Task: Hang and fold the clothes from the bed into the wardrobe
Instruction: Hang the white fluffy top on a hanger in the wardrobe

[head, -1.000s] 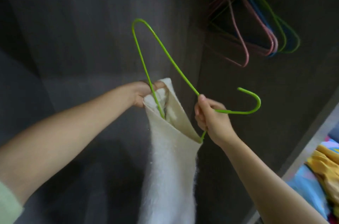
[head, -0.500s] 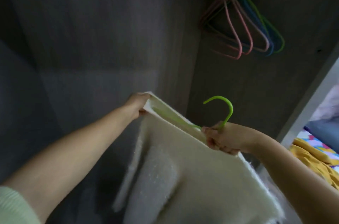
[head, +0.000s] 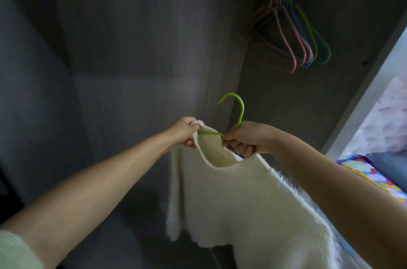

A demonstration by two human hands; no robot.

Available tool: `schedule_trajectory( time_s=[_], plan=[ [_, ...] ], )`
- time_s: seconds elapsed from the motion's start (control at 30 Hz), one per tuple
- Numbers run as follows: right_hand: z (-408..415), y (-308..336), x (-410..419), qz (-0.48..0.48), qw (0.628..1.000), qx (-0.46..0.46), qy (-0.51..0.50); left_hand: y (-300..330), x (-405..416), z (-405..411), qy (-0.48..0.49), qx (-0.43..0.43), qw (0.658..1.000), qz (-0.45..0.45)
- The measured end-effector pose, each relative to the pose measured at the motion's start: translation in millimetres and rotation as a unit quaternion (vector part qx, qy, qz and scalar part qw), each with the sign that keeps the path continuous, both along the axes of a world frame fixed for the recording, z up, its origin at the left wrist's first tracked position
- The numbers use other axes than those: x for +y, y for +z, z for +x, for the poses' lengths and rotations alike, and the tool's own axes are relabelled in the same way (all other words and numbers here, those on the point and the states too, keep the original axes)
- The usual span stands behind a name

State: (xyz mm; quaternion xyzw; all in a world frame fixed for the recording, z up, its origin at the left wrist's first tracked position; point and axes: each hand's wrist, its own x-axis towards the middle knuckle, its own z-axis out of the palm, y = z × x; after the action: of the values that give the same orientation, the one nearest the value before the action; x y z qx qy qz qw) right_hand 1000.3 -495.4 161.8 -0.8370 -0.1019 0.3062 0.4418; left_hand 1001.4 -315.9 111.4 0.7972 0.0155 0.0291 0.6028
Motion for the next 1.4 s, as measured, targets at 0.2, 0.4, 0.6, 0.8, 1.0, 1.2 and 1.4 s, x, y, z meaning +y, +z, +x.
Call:
schedule_trajectory(
  time_s=[0.2, 0.4, 0.6, 0.8, 1.0, 1.2, 1.4],
  plan=[
    [5, 16, 31, 0.232, 0.961, 0.057, -0.137, -20, 2, -48, 0.068, -0.033, 0.997, -0.002],
    [9, 16, 99, 0.283, 0.943, 0.037, -0.173, -2, -26, -76, -0.041, -0.008, 0.948, 0.317],
    [40, 18, 174, 0.256, 0.956, 0.013, -0.141, -2, 36, -86, 0.053, -0.004, 0.932, 0.358],
    [69, 55, 278, 0.123, 0.978, -0.164, -0.041, 39, 136, -74, 0.158, -0.073, 0.942, 0.289],
    [53, 123, 351, 0.137, 0.922, -0.356, 0.068, 105, 205, -72, 0.262, -0.192, 0.927, 0.189],
    [34, 201, 410, 0.312, 0.864, -0.38, 0.11, 197, 247, -71, 0.336, -0.269, 0.884, 0.181],
    [38, 252, 468, 0.385, 0.86, -0.316, 0.109, 262, 292, -47, 0.431, -0.195, 0.849, 0.234]
  ],
)
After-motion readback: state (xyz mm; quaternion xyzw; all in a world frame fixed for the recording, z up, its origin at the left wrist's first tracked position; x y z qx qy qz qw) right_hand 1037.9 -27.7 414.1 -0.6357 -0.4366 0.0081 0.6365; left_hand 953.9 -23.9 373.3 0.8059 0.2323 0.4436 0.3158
